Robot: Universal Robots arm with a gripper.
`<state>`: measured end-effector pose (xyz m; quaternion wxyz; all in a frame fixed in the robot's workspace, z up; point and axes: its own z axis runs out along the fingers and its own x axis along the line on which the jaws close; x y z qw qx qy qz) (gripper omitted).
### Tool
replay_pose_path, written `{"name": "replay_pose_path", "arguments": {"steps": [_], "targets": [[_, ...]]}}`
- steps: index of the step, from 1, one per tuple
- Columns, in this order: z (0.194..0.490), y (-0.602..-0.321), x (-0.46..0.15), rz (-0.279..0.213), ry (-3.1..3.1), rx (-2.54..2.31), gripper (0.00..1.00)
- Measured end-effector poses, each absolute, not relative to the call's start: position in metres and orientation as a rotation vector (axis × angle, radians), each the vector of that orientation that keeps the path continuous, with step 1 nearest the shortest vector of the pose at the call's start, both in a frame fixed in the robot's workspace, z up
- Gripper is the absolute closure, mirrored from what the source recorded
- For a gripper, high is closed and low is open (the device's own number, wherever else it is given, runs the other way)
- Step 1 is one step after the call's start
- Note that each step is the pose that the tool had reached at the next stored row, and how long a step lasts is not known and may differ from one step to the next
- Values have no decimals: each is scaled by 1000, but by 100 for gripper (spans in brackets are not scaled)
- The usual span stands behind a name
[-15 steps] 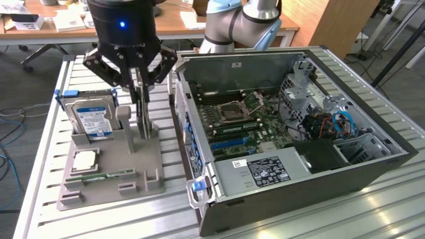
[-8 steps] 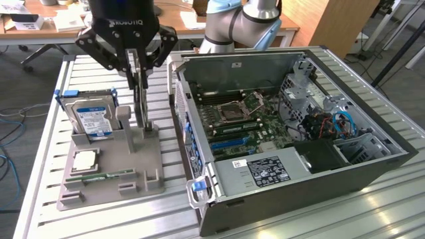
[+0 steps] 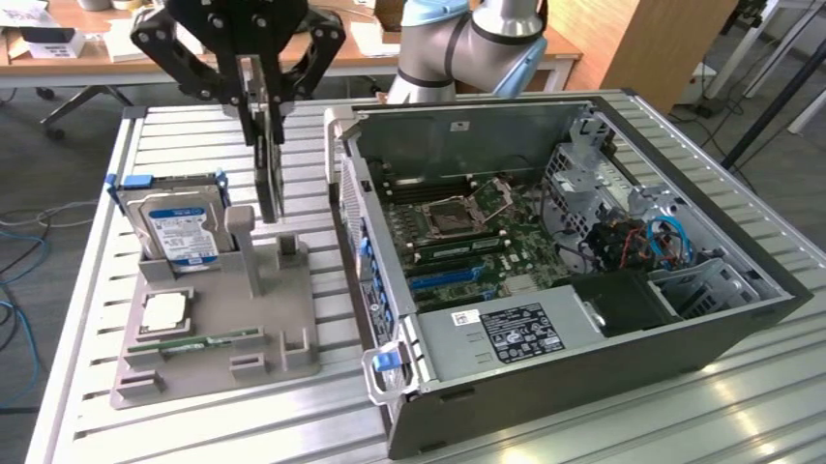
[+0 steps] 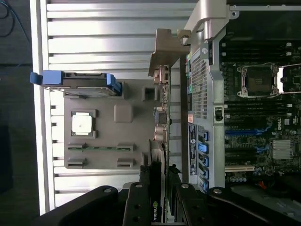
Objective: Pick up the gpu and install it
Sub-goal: 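Pick up the gpu and move the gpu toward the slot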
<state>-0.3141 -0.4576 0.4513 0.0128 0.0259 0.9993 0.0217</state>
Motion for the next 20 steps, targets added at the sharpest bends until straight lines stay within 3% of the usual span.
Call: {"name": "replay_pose_path", "arguments": {"steps": [20], "targets": [[459,-458,-283,68,3114,80,74]]}}
